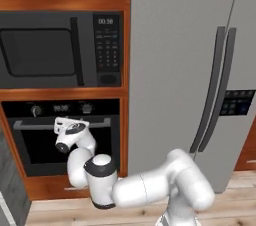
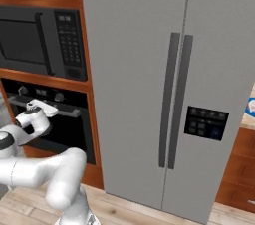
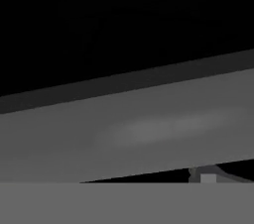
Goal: Take the baked cake out of the oven and place it on the plate for cooling. Then close the oven door.
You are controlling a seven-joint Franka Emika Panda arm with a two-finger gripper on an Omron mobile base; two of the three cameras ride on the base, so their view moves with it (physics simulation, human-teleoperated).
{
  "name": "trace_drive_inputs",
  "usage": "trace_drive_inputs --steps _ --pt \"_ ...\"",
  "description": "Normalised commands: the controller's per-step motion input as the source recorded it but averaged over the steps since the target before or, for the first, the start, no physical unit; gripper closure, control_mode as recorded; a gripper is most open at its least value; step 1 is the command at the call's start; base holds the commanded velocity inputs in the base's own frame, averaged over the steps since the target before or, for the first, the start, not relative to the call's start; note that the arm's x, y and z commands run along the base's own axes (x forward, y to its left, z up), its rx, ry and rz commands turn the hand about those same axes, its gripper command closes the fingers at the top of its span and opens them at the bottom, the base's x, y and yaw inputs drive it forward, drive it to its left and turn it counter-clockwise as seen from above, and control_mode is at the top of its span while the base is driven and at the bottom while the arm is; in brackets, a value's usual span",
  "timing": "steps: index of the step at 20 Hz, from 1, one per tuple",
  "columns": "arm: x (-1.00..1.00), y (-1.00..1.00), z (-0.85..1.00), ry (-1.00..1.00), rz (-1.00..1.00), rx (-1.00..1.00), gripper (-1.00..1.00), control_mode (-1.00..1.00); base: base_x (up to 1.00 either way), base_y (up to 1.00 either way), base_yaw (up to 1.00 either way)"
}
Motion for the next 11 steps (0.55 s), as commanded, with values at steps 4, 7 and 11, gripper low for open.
trace_drive_inputs --steps 4,7,11 --pt "1.0 -0.33 -0.19 0.0 -0.13 -0.07 -1.0 -1.0 0.0 0.0 0.0" --pt "1.0 -0.34 -0.23 0.01 -0.12 -0.06 -1.0 -1.0 0.0 0.0 0.0" --pt "1.0 -0.35 -0.25 0.0 -0.13 0.0 -1.0 -1.0 0.0 0.0 0.0"
